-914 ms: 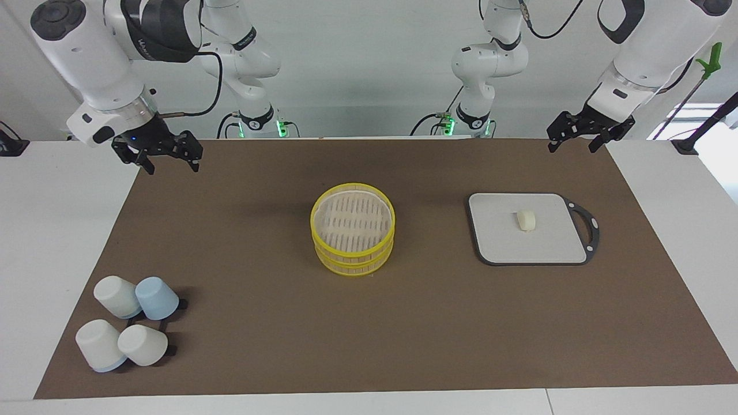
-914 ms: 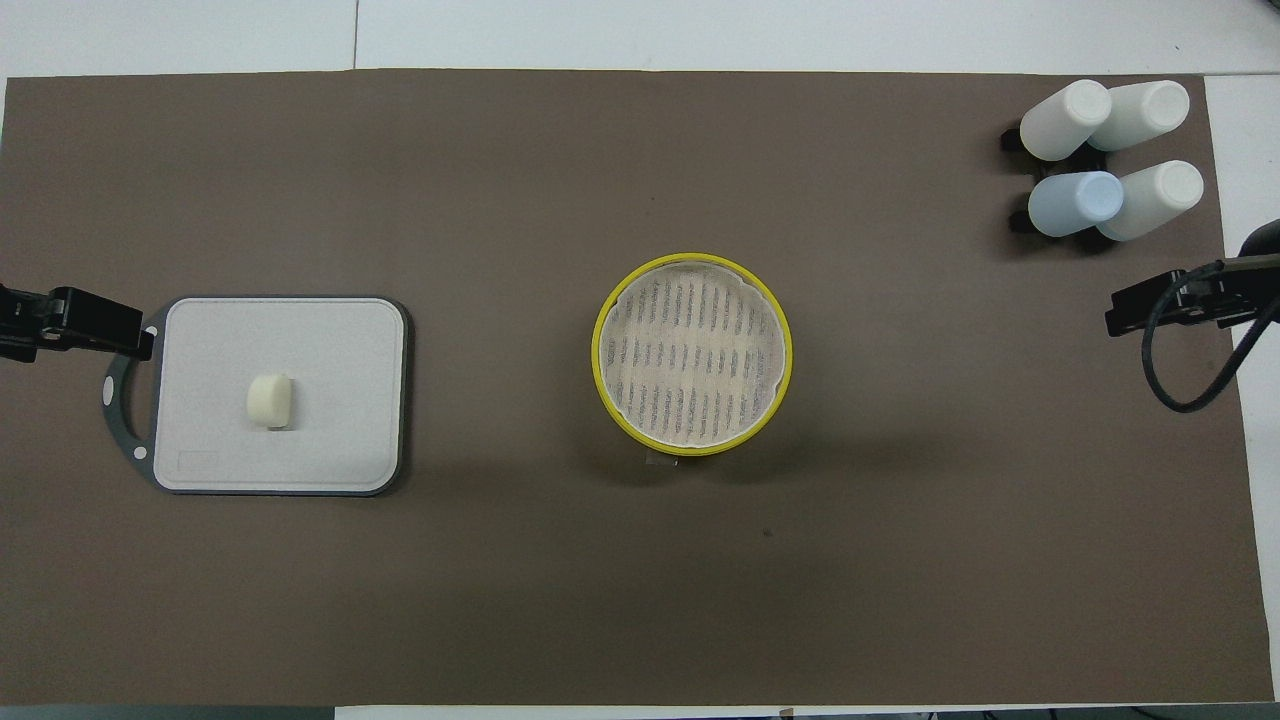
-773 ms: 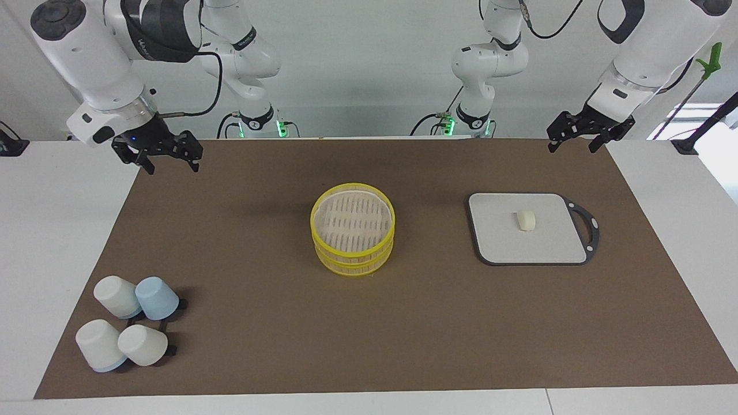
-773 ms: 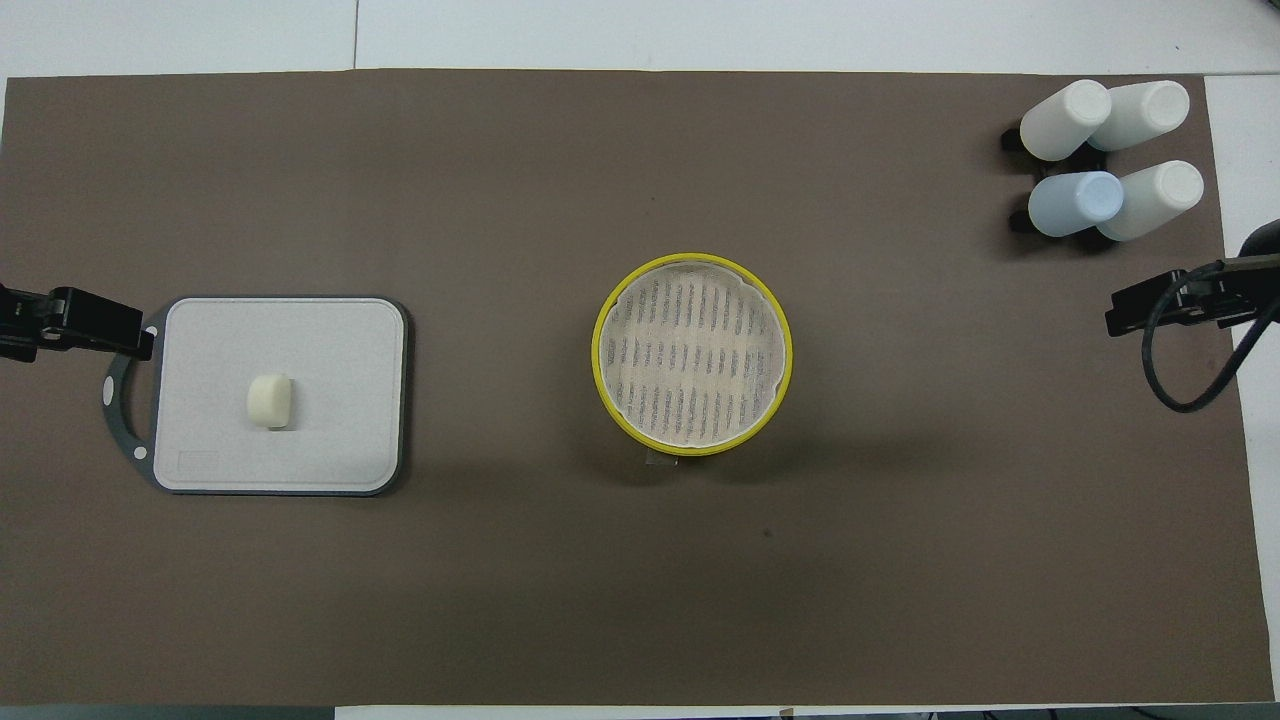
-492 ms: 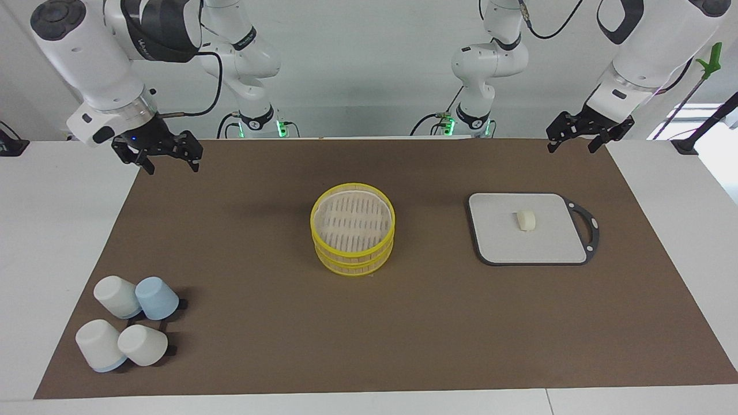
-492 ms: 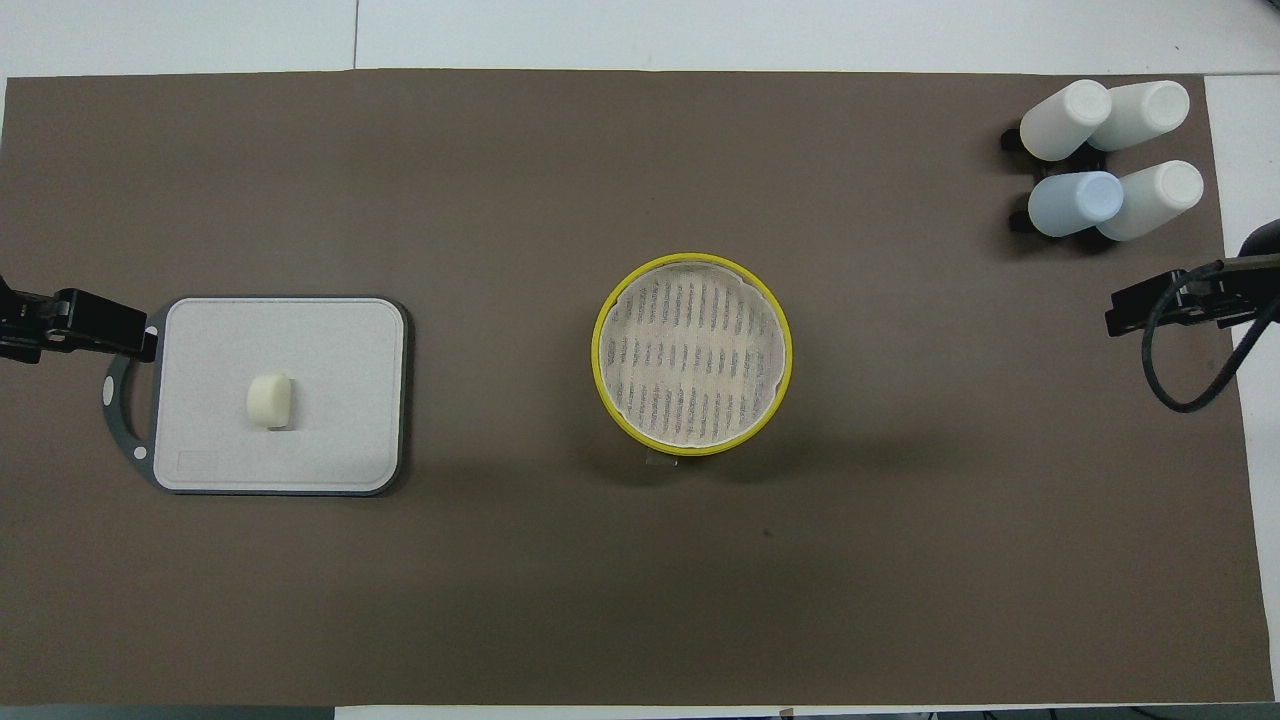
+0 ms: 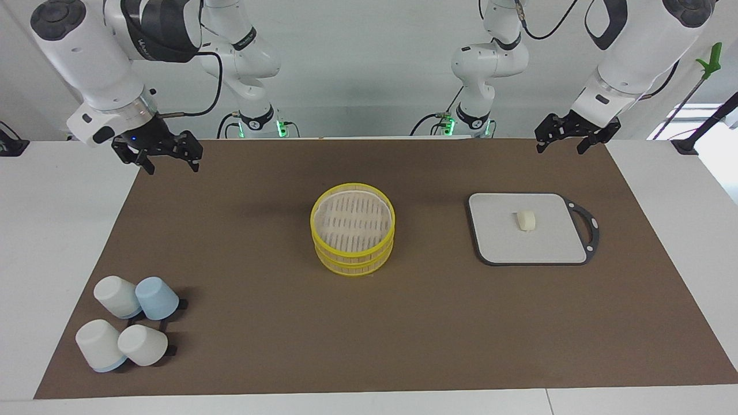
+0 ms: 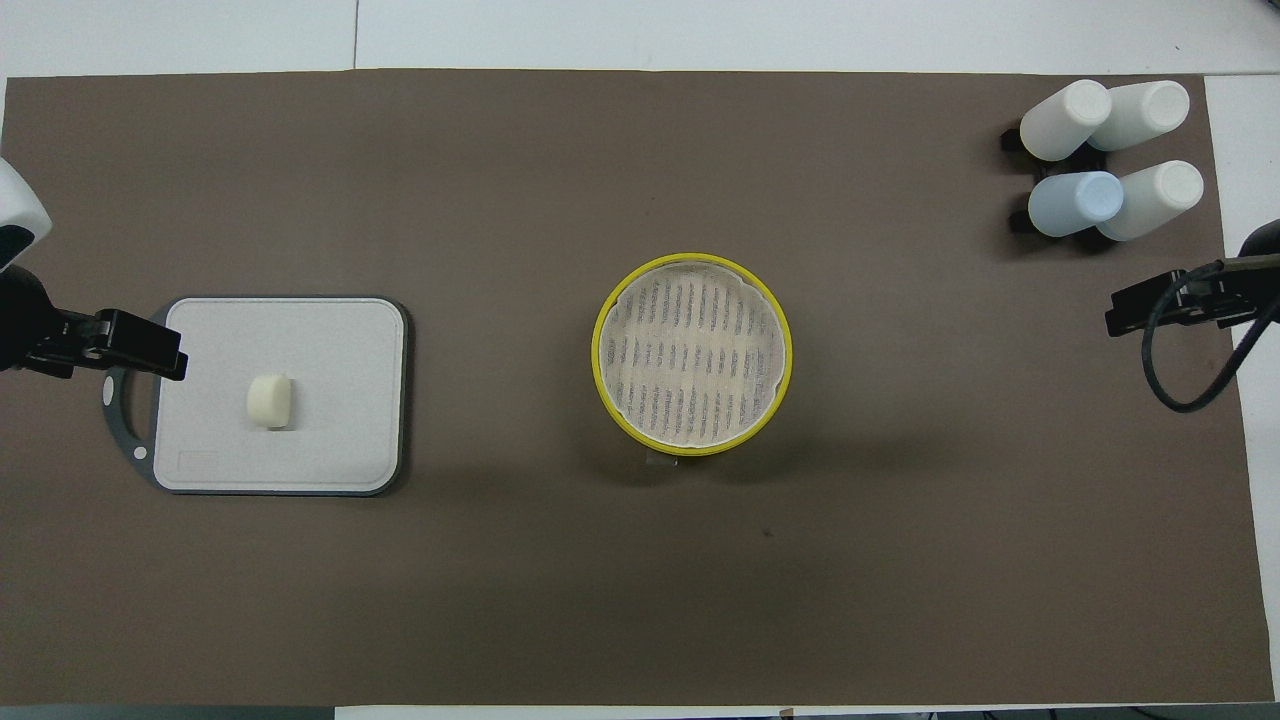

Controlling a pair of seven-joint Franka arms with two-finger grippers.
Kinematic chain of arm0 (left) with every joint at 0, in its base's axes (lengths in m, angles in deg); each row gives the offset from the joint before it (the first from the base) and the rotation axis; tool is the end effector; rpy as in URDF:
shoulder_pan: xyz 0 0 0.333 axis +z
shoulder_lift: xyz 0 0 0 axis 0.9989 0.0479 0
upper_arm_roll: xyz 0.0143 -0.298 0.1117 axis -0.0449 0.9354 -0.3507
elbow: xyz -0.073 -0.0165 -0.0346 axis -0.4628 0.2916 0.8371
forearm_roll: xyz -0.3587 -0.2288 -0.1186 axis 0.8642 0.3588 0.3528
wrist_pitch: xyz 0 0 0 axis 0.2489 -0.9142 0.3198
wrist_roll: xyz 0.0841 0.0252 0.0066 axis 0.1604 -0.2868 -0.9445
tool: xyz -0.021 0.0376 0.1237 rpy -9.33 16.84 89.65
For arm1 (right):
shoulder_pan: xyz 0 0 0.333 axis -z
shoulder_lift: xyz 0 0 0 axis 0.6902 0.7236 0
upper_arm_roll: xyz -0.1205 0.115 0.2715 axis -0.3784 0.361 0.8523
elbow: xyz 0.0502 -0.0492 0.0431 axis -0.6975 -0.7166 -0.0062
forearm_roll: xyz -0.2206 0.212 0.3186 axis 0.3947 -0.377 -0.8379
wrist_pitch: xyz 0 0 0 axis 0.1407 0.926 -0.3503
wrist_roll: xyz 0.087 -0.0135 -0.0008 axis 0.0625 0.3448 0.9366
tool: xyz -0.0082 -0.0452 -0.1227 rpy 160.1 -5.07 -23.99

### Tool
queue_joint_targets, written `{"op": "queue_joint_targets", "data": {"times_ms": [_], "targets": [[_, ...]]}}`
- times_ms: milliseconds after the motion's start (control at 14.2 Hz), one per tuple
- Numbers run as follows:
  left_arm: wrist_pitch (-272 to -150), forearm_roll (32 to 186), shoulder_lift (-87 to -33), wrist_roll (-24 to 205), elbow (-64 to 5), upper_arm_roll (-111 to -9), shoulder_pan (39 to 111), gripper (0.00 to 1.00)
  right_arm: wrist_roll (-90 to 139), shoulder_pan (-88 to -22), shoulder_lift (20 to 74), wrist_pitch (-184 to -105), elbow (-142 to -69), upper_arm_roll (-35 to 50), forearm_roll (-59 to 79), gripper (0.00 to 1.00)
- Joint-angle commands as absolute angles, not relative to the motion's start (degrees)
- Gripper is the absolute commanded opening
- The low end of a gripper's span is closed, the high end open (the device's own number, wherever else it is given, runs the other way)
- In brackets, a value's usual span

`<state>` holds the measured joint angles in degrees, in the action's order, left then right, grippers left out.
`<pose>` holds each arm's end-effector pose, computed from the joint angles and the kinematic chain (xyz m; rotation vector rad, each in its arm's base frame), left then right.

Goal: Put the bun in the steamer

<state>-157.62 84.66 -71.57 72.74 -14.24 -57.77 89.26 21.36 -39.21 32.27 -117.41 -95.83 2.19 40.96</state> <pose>0.5770 -0.0400 0.5793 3.1149 -0.1612 -0.1979 0.6022 -0.0316 0.5568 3.1379 0.0634 -0.1298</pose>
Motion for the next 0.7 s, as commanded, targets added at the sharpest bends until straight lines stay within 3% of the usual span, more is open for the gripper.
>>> {"op": "queue_joint_targets", "data": {"times_ms": [0, 422, 632], "targets": [[-164.5, 84.2, -75.4, 72.5, -21.5, -58.3, 89.9, 1.0, 21.7, -37.9, 32.1, -117.5, -95.9, 2.8, 41.1, 1.0], [-174.4, 84.2, -75.8, 71.9, -30.0, -58.5, 91.2, 1.0, 23.2, -38.3, 32.1, -120.5, -96.4, 2.9, 40.8, 1.0], [-179.9, 84.1, -75.3, 71.8, -35.3, -58.4, 92.5, 1.0, 20.5, -42.4, 32.4, -123.9, -96.2, 3.4, 41.4, 0.99]]}}
